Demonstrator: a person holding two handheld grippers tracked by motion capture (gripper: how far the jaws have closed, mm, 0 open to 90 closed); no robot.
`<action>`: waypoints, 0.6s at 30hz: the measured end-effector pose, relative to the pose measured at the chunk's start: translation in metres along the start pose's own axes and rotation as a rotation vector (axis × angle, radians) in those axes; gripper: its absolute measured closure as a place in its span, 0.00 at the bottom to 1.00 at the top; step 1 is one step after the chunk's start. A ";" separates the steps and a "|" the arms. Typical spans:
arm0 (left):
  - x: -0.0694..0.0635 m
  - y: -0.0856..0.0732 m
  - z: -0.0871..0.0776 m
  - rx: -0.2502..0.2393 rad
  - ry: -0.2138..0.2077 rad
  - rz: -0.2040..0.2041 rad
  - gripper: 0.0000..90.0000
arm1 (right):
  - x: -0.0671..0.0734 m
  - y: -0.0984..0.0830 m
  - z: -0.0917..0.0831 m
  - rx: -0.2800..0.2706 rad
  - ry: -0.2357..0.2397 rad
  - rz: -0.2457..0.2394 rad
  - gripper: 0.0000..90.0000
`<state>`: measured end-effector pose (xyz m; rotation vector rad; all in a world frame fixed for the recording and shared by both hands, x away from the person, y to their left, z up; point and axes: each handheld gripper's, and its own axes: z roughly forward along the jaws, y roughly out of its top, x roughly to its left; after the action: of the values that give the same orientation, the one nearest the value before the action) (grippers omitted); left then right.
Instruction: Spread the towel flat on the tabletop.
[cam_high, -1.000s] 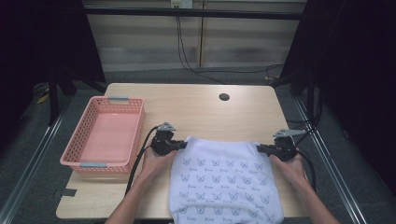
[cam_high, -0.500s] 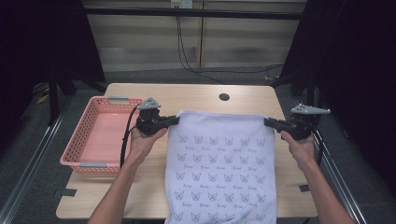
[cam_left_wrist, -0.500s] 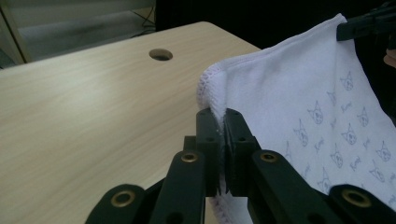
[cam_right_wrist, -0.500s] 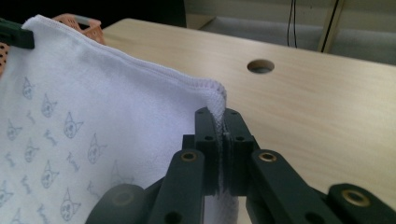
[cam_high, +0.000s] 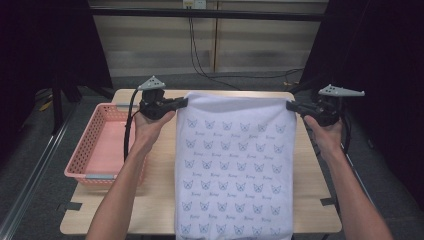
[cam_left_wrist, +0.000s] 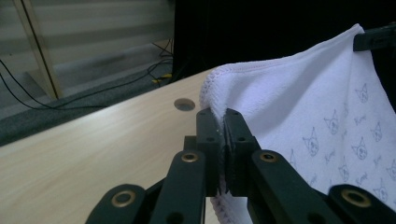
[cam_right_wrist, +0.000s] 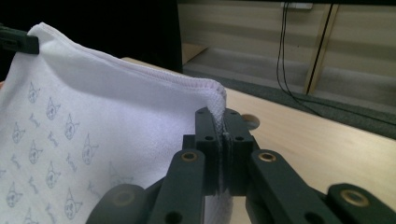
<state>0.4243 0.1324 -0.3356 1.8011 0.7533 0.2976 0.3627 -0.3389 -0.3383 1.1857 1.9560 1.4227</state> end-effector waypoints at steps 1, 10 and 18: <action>0.000 0.003 0.001 -0.002 0.001 0.002 0.96 | -0.001 0.006 -0.001 -0.002 -0.007 -0.005 0.97; 0.000 0.035 -0.001 -0.036 0.011 0.037 0.96 | -0.008 0.039 -0.006 -0.047 -0.027 -0.019 0.97; 0.005 0.078 0.002 -0.086 0.043 0.056 0.96 | -0.023 0.072 0.001 -0.122 -0.041 0.002 0.97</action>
<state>0.4560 0.1189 -0.2655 1.7411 0.7105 0.4009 0.4026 -0.3504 -0.2755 1.1532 1.8138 1.4850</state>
